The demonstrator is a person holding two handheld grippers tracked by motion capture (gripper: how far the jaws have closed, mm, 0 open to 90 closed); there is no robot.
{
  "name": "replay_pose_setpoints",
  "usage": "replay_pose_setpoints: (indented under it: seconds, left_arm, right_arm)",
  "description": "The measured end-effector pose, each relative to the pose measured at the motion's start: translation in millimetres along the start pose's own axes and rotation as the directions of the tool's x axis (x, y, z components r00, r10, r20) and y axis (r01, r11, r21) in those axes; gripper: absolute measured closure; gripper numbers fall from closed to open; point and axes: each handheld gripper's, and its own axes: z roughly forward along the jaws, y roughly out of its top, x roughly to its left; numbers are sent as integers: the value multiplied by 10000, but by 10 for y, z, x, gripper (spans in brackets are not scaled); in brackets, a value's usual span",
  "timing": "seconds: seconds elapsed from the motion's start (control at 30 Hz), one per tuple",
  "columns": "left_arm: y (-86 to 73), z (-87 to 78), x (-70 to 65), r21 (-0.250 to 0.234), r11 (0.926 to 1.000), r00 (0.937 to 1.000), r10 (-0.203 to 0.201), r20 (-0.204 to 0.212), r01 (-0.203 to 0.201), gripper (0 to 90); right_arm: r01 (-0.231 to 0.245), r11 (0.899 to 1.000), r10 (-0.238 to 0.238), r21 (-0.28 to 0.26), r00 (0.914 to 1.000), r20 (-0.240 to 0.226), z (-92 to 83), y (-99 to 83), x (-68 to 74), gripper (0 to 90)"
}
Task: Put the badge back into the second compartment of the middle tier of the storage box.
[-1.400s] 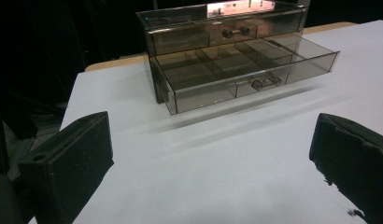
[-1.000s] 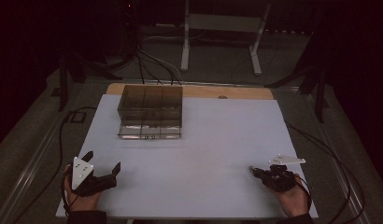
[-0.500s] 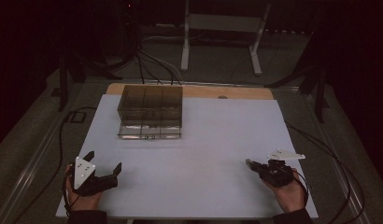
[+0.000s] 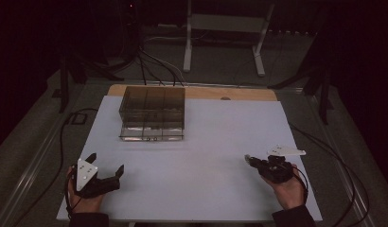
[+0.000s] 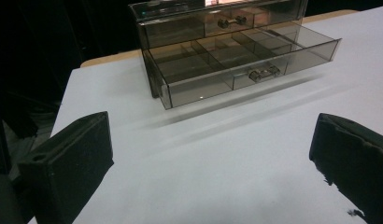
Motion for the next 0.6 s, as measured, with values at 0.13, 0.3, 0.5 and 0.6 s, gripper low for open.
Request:
replay_pose_setpoints:
  seconds: [0.13,0.3,0.5,0.6]
  left_arm:
    - [-1,4,-2,16,10000,10000,-1,4,1,4]
    - [-4,7,-2,46,10000,10000,31,-15,-31,4]
    - [-3,7,-5,44,10000,10000,29,-5,-29,4]
    - [-3,11,-9,46,10000,10000,46,8,-46,4]
  right_arm:
    - [79,10000,-79,-32,10000,-2,31,60,23,875]
    - [235,9997,-234,-20,9997,69,73,147,14,875]
    - [242,9996,-241,-155,9997,82,77,214,13,875]
    - [234,9993,-233,-283,9997,47,102,289,38,876]
